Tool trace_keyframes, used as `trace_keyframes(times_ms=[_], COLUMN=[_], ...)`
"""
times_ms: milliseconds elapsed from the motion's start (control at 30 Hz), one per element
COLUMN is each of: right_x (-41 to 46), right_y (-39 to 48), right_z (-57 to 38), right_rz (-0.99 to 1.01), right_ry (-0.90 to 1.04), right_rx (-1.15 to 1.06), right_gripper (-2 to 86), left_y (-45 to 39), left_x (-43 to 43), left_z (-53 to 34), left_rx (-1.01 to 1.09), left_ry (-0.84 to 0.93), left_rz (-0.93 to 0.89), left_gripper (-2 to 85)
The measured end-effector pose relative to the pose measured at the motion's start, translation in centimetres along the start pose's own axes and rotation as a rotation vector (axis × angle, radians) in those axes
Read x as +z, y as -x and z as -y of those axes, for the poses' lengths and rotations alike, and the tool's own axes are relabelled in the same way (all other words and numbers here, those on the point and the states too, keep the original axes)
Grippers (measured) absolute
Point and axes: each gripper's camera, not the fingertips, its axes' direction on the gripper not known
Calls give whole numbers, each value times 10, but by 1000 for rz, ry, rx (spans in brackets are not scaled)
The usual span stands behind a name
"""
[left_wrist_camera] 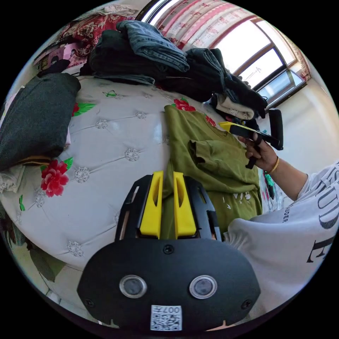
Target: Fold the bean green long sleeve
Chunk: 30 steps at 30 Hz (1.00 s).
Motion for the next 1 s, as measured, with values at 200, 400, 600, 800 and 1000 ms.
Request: trace_keyframes(times_ms=[200,400,600,800,1000], right_x=[60,-17,-36,-172,-283], right_y=[36,49,43,22,12], right_z=[-34,-13,-21,-137,-333], right_rz=[-201,-180,-135,-125,-322], right_ry=[239,3,78,-146,-125], right_rx=[-113,-112,-14,211,644], right_gripper=[50,26,48,70,88], left_y=[-25,-58,-72,-83,-98], left_x=[10,-14,-22,-31,-13], left_z=[-2,-36,-80,-145,-213], left_rx=[-16,-30,-145,-210,-204], left_ry=[40,4,21,47,168], left_rz=[-30,10,-2,67,120], left_gripper=[39,39,62,89,110])
